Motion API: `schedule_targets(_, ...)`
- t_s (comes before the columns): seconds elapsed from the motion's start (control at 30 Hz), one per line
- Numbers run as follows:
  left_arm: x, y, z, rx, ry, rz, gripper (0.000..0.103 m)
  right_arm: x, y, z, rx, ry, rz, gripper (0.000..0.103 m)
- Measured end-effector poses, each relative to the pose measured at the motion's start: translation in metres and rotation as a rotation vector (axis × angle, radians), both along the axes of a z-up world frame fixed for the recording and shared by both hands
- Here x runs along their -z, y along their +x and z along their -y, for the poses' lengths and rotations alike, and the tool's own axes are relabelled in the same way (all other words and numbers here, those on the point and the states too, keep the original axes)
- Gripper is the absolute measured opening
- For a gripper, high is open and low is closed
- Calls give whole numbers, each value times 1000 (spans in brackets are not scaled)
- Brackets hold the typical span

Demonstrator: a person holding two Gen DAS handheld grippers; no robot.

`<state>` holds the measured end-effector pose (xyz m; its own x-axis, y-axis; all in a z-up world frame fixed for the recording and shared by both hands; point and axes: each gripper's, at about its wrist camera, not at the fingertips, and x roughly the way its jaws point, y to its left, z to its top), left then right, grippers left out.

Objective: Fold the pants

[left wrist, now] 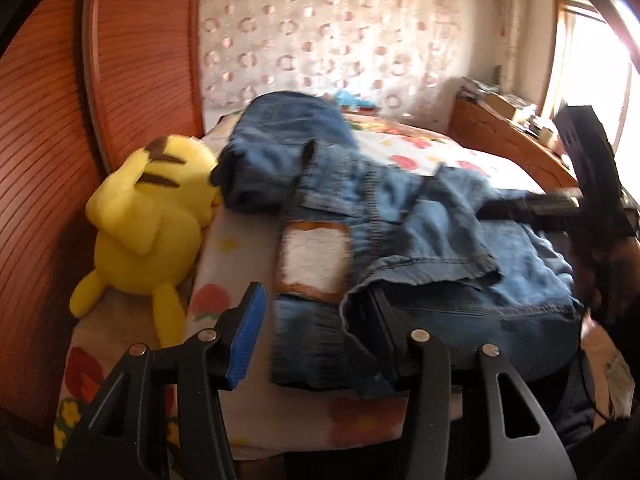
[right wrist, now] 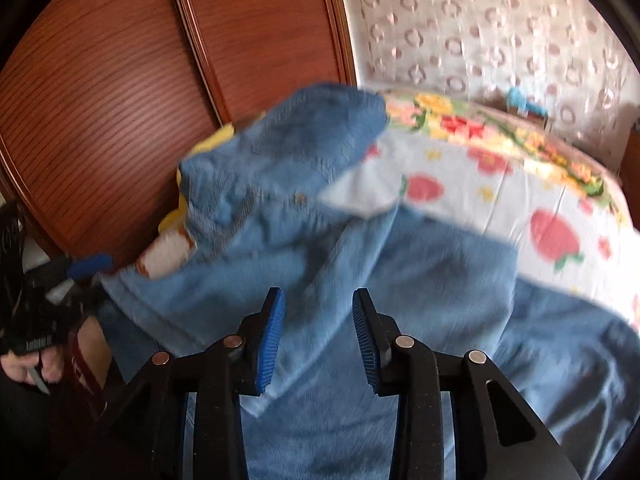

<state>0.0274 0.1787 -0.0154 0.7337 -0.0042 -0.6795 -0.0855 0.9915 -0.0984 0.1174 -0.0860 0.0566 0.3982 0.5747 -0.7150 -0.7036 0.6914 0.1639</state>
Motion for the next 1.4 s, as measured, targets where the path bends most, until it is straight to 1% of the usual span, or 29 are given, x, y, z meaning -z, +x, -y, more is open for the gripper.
schedule_targets(0.07,5,1,-8,-16,-19,-11,52,6,-4,-5,-22,2,-32,37)
schedule_targets(0.3,13,1,-16,-26,-16,-23,52,12,-8,-26,-89,29,-132,36)
schedule_targets(0.33,14,2,-17,-27,-20,-25,52,12,-8,-30,-99,28,-133,29)
schedule_targets(0.37,15,2,-18,-27,-28,-23,52,11,-6,-35,-121,27,-136,15)
schedule_targets(0.4,15,2,-19,-26,-33,-22,52,9,-5,-38,-141,28,-135,7)
schedule_targets(0.5,15,1,-19,-24,-33,-19,52,-3,-7,-51,-180,29,-82,1)
schedule_targets(0.6,12,-1,-18,-19,-24,-7,52,-18,-2,-63,-185,54,-27,0)
schedule_targets(0.7,7,-2,-18,-23,-16,9,52,-33,4,-75,-189,66,4,0)
schedule_targets(0.77,6,-2,-18,-23,-18,13,52,-39,5,-76,-160,50,36,0)
schedule_targets(0.83,5,-2,-18,-21,-17,14,52,-37,4,-72,-121,26,66,0)
schedule_targets(0.87,4,-3,-16,-20,-15,17,52,-32,4,-69,-95,9,75,3)
schedule_targets(0.9,4,-4,-16,-19,-14,20,52,-25,4,-65,-54,-16,75,16)
schedule_targets(0.93,3,-4,-15,-16,-13,22,52,-21,2,-62,-18,-34,70,26)
schedule_targets(0.97,2,-6,-14,-14,-13,25,52,-12,4,-54,6,-30,46,42)
schedule_targets(1.0,1,-7,-14,-13,-13,28,52,-7,5,-46,11,-15,17,46)
schedule_targets(1.03,1,-7,-14,-12,-15,29,52,1,5,-40,17,-10,-11,46)
schedule_targets(1.1,2,-8,-13,-8,-14,26,52,13,7,-34,19,-14,-47,53)
schedule_targets(1.2,4,-6,-11,-6,-9,19,52,25,3,-31,15,-8,-89,54)
schedule_targets(1.27,6,-4,-11,-8,-12,16,52,29,1,-35,14,-4,-95,54)
schedule_targets(1.37,7,-3,-10,-7,-12,13,52,36,1,-41,-22,33,-120,52)
schedule_targets(1.4,7,-3,-10,-7,-13,12,52,37,-1,-45,-44,41,-125,38)
